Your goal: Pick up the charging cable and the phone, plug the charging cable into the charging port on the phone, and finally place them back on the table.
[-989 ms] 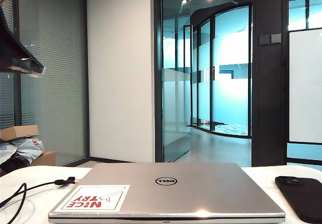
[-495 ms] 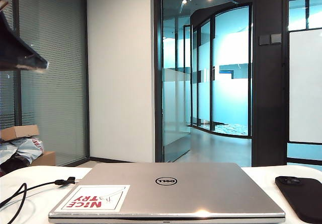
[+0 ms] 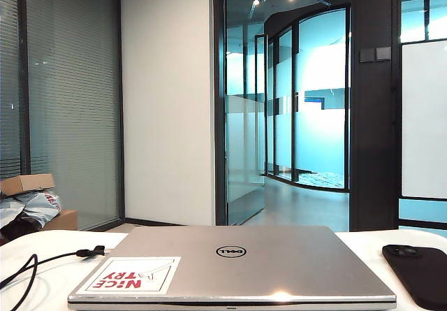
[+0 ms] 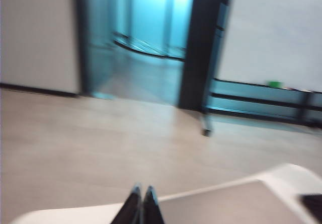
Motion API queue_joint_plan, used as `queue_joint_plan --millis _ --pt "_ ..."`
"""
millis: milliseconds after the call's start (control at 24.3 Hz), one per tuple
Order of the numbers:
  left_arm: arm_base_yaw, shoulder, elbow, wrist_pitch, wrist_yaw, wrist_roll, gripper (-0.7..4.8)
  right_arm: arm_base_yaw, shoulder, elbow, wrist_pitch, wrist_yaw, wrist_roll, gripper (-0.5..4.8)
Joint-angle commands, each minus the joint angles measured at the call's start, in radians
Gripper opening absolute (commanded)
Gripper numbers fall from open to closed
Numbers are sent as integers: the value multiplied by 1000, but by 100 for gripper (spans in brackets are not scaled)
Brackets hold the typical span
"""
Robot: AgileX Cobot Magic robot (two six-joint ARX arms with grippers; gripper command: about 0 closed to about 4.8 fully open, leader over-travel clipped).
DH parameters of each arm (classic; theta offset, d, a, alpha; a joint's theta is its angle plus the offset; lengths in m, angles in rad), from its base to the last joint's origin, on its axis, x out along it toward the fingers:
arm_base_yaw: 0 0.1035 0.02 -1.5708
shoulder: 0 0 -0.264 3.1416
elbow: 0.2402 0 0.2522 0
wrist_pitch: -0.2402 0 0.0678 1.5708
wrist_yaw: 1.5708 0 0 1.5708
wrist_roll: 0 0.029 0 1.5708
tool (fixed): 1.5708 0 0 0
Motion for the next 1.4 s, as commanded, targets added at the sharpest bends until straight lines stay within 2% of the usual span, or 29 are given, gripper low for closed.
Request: queue_joint_plan --millis 41,165,247,701,1236,1401 --pt "112 -71 -12 -43 3 68 -6 1 -3 6 16 -2 -2 -1" --pt "182 -137 -38 -50 3 69 -6 1 -3 6 16 -2 -2 0" --pt "193 -161 -55 -50 3 67 -6 2 -3 6 15 -2 -2 -1" --pt "196 -280 -206 -37 3 68 -6 1 -3 6 15 -2 -2 -1" --pt "200 -280 -204 -106 2 72 -6 1 -3 6 15 -2 -2 -1" --pt "200 -280 -204 -106 2 126 -6 1 -3 6 15 -2 -2 0"
